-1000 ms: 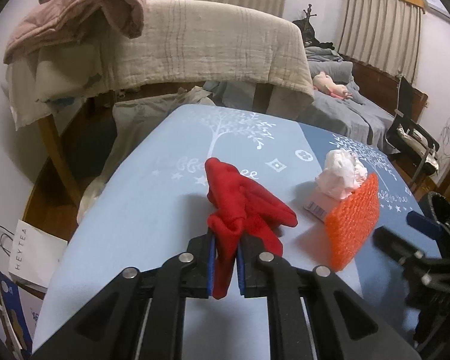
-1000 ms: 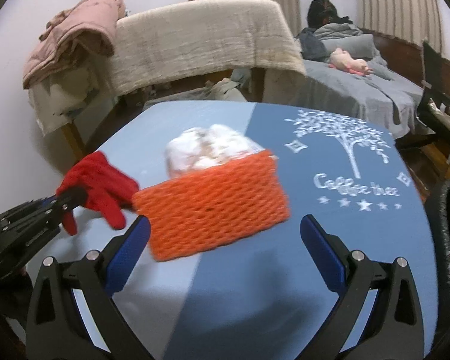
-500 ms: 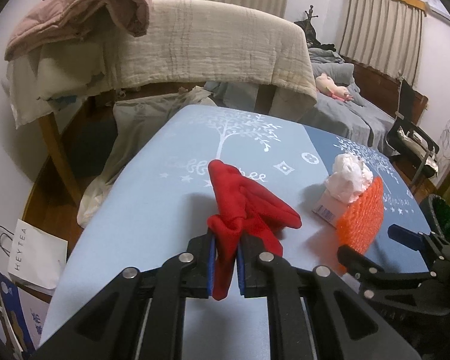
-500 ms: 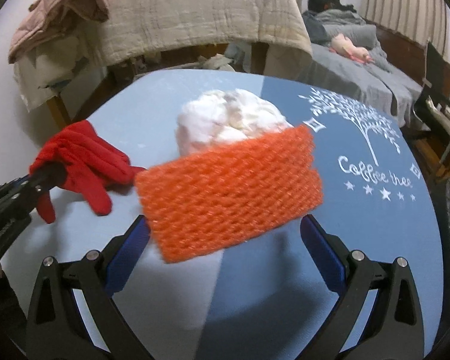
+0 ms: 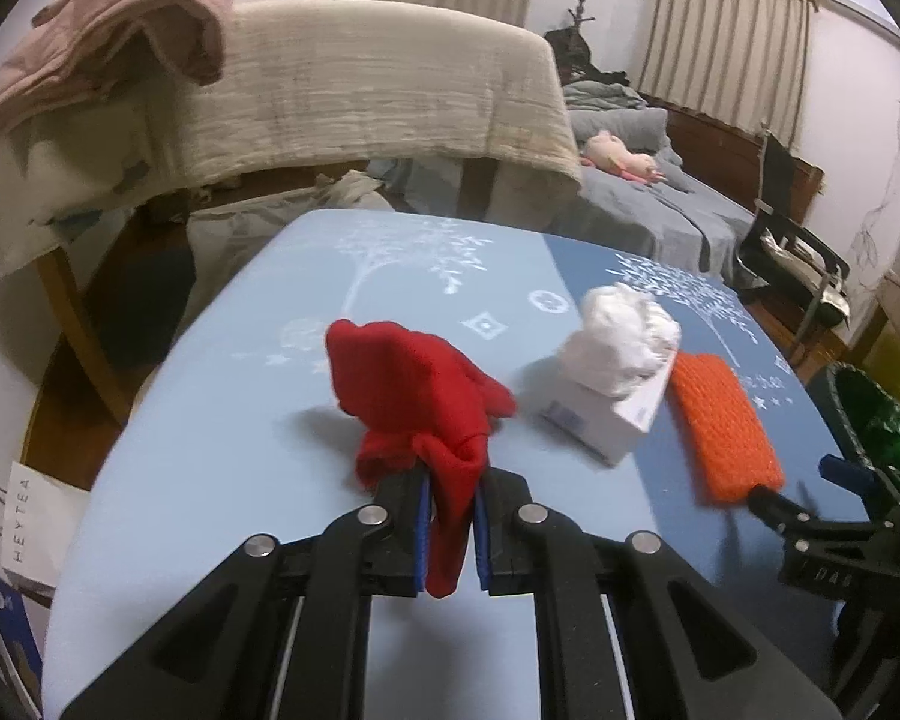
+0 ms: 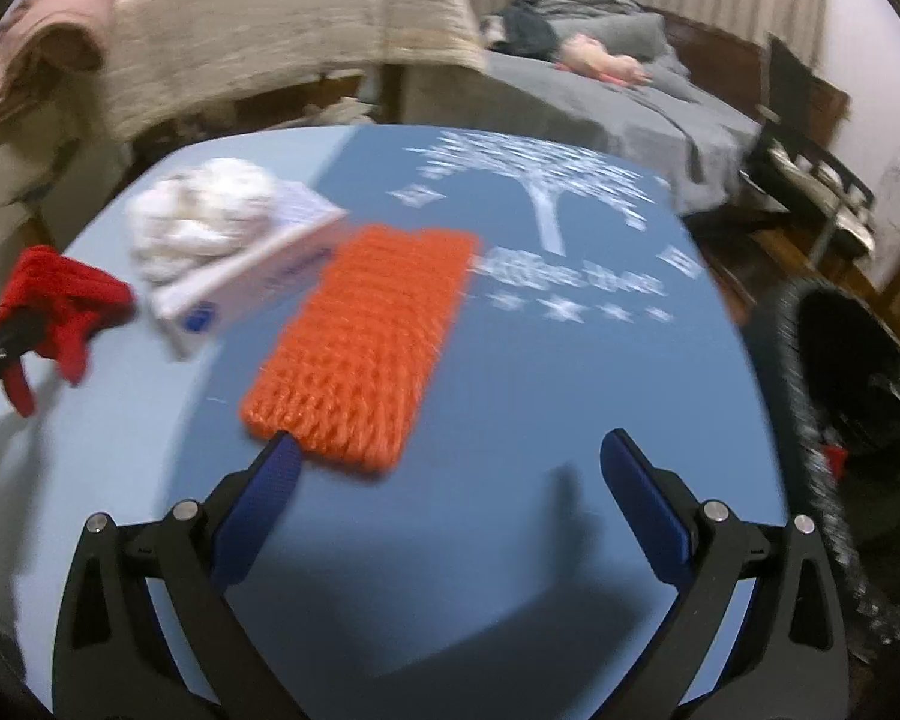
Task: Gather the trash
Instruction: 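Lift the red glove with the left tool while the right tool approaches the orange mesh pad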
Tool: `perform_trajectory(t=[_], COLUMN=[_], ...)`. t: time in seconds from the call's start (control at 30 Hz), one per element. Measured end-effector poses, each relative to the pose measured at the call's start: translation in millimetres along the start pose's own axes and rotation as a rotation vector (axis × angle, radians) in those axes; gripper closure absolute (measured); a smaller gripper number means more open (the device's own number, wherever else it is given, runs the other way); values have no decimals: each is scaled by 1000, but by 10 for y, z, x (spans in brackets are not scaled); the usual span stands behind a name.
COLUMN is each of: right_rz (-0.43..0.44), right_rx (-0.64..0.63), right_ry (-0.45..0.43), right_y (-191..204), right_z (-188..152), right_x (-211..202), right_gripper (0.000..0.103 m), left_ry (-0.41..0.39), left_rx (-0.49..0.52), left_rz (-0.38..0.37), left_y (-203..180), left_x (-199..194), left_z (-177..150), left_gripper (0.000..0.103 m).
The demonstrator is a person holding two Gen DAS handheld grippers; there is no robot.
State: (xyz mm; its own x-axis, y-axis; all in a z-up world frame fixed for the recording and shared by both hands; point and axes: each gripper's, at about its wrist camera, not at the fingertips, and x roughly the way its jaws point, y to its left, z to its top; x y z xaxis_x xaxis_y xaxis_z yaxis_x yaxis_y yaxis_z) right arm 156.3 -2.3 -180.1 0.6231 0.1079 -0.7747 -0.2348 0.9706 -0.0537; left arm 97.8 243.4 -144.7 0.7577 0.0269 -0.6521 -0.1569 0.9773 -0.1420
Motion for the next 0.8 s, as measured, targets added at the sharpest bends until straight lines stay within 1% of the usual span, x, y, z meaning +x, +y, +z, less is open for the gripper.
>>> perform_trajectory(t=[0.1,0.23,0.3,0.43,0.57,0.7,0.73,0.77,0.8], right_rz=[-22,27,49,75,93,90,90,92,99], right_rx=[49,98,89,81,70,51,48,43,41], right_ry=[3,-33,-56,-61,-44,-4,6,15,25], right_y=[-227,-343,-317,-203,-57,25,38,52,61], right_z=[-35,-26,14,126,221,271,270,270,265], right_x=[-9,-65,-67,3,123,231,249,267,281], right_gripper=[6,6,6,6,6,6,8,17,31], left_ry=[6,15,16,19,25,29,29,28,27], left_rx=[19,33,43,42,35,33,35,35,36], left_rz=[-20,-41,-42,-40,-37,-38,-38,-38,-38], left_y=[-133,-235,-272,-265,-238,-236,-240,-243,-245], left_x=[22,53,51,57,83,96,96,97,97], left_z=[0,-1,-16,-30,-40,-43,-42,-40,-38], left_gripper=[92,92,92,92,92,92,92,92,92])
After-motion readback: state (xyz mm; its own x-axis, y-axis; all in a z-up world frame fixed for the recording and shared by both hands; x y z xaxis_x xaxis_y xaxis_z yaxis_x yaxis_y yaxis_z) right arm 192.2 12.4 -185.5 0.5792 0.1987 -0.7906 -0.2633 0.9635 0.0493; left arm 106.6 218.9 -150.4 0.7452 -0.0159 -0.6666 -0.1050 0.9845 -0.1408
